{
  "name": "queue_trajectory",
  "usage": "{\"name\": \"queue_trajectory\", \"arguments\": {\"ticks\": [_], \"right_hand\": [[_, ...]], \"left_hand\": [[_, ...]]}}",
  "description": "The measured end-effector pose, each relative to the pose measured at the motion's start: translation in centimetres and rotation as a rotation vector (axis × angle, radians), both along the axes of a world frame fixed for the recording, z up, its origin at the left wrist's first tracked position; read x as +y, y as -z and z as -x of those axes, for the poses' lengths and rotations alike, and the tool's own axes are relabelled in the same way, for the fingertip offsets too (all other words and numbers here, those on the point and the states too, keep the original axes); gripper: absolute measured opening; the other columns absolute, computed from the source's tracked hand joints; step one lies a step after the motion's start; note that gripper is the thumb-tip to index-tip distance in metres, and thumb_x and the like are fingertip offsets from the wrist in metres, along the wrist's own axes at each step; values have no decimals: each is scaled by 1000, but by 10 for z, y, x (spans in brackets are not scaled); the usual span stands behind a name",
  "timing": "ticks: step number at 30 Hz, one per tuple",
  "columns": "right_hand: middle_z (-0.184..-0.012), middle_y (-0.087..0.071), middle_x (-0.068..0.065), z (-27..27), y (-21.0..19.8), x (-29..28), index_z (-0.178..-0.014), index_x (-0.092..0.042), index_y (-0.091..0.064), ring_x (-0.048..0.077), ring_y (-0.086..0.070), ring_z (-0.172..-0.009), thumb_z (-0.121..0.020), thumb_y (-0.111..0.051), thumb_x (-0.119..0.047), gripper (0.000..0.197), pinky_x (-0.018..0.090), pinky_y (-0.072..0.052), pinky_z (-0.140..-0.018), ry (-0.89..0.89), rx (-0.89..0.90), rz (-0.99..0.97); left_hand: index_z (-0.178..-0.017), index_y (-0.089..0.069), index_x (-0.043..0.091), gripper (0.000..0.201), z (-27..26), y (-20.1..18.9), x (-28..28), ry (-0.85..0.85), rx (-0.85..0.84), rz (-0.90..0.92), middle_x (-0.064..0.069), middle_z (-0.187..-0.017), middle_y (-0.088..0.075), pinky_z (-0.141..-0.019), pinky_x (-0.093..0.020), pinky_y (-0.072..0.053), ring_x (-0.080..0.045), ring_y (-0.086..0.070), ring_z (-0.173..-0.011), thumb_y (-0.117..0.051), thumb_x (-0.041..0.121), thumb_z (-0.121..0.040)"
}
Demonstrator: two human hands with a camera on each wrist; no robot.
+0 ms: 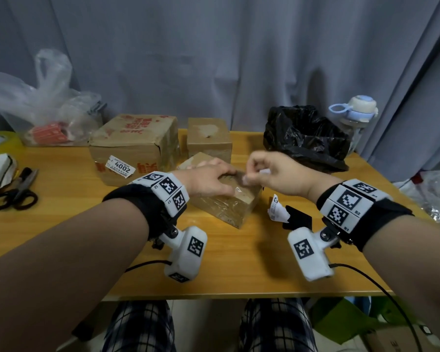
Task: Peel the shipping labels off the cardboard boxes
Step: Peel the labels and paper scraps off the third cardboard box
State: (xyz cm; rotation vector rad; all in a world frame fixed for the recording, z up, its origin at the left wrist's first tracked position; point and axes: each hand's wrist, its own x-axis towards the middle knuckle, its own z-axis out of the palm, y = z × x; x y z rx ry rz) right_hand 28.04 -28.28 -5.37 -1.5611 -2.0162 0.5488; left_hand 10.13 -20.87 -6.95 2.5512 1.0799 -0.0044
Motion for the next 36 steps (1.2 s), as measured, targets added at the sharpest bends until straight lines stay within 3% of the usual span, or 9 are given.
{"name": "queue_trajectory", "arguments": {"ticks": [3, 6, 12, 18, 22, 25, 27, 31, 36], "right_hand": [[-72, -58, -3, -2, -10, 1, -89, -13, -49, 3, -56, -63, -92, -54, -13, 5, 18, -49, -66, 175, 255, -179], [-72, -56, -3, -11, -7, 4, -93, -16, -47, 10, -52, -64, -94, -48, -13, 3, 25, -44, -63, 267, 41, -120], [-117, -48, 14, -26, 47, -3, -114, -9, -49, 31, -42, -117, -98, -33, -24, 27, 36, -32, -92, 456, -282, 312], [-132, -43, 20, -30, 64, 3, -126, 0, -46, 32, -39, -122, -93, -38, -3, 34, 30, -33, -99, 476, -282, 327], [-129, -55, 14, -34, 54, 4, -142, -13, -32, 28, -53, -118, -83, -68, -27, 70, 29, -43, -89, 473, -216, 194], [-136, -51, 8, -33, 46, 2, -141, -18, -35, 24, -49, -124, -73, -73, -46, 83, 34, -44, -96, 437, -350, 258], [-134, -53, 5, -28, 37, 2, -134, -20, -46, 22, -52, -120, -77, -68, -47, 67, 38, -47, -97, 423, -388, 174], [-106, -56, 1, -7, 14, 3, -105, -17, -64, 17, -56, -98, -81, -57, -13, 25, 35, -49, -88, 313, -276, -173], [-104, -53, -3, 13, 5, 5, -114, -16, -67, 8, -50, -99, -86, -64, -15, 29, 17, -39, -92, -84, -338, -8]], "left_hand": [[-141, -35, 36, 62, 1, 0, 2, 12, -9, 6, 9, -145, -30, -113, -46, -22, -20, -27, -135, -57, 50, -84], [-138, -39, 39, 60, 2, 0, 3, 38, -47, -9, 7, -139, -35, -111, -47, -26, -20, -31, -131, -59, 52, -83], [-127, -45, 49, 51, 6, 3, -5, -5, -85, -67, 3, -137, -29, -112, -48, -22, -19, -29, -133, -53, 66, -79], [-123, -48, 51, 69, 8, 0, 0, 10, -52, -16, 12, -131, -35, -113, -43, -17, -12, -29, -129, -55, 81, -61], [-124, -43, 52, 68, 4, -3, 3, 38, 42, -166, 10, -125, -38, -108, -42, -10, -15, -25, -126, -64, 72, -63], [-127, -42, 53, 65, 4, -6, 5, 71, 67, -213, 9, -123, -40, -102, -39, -12, -16, -26, -122, -65, 66, -67], [-127, -40, 53, 65, 6, -5, 7, 73, 66, -187, 9, -122, -39, -98, -37, -16, -16, -28, -119, -66, 64, -68], [-130, -39, 41, 70, 6, -2, 7, 37, -14, -119, 7, -125, -40, -98, -37, -27, -16, -34, -118, -68, 59, -69], [-129, -44, 30, 68, 8, -2, 7, -40, -138, -30, 5, -131, -45, -107, -40, -32, -16, -36, -126, -66, 60, -71]]}}
